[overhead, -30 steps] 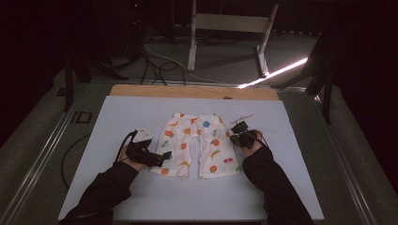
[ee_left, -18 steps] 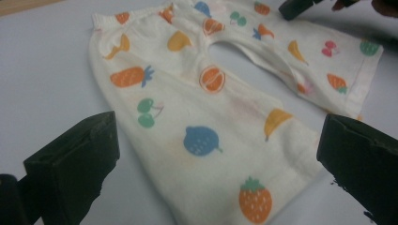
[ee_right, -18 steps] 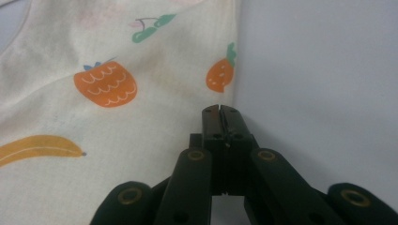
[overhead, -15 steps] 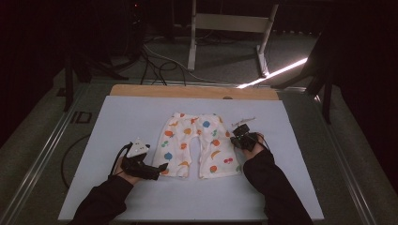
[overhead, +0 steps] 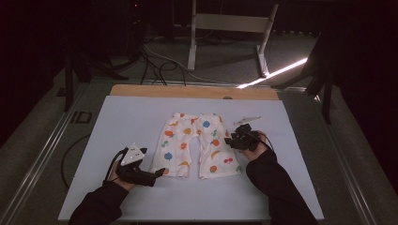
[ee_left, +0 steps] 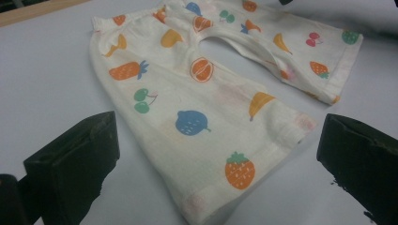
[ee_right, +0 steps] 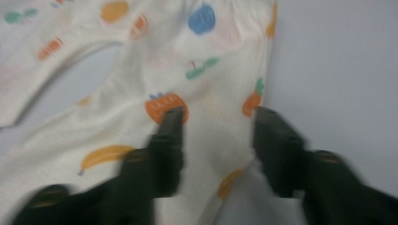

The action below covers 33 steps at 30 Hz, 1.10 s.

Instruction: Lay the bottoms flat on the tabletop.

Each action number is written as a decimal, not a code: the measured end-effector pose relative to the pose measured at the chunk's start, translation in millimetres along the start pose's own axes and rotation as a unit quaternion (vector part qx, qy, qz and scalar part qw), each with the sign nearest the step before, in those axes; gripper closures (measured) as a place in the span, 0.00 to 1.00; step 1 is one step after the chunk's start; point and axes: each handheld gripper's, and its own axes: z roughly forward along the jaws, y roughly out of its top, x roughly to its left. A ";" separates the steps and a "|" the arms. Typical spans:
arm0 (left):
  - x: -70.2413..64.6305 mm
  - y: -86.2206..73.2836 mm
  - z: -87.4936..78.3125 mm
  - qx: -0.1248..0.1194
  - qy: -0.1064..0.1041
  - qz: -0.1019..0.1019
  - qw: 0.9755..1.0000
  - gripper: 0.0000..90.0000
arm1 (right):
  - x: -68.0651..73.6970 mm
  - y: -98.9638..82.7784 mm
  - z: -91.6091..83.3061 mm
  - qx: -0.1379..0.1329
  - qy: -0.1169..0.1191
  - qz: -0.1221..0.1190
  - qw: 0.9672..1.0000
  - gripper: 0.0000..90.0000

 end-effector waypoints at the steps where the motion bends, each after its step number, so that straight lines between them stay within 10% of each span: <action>1: 0.2 -0.2 -1.0 -0.001 0.001 0.002 1.000 0.00 | 1.1 0.8 -2.1 -0.005 0.010 -0.003 1.000 0.44; 4: 1.2 -2.3 -4.6 -0.005 0.002 0.000 1.000 0.00 | 5.0 2.4 -8.6 -0.017 0.050 -0.004 0.999 0.18; 8: 2.7 -7.5 -8.9 -0.002 -0.001 0.004 1.000 0.00 | 11.6 2.1 -18.5 -0.037 0.079 -0.009 0.996 0.12; 24: 9.3 -21.5 -26.9 0.004 0.000 0.004 1.000 0.00 | 36.6 -40.5 -46.7 -0.068 0.138 -0.059 0.986 0.11; 33: 5.5 -26.9 -26.6 0.011 -0.003 0.026 1.000 0.00 | 36.4 -76.6 -59.9 -0.069 0.117 -0.053 0.989 0.11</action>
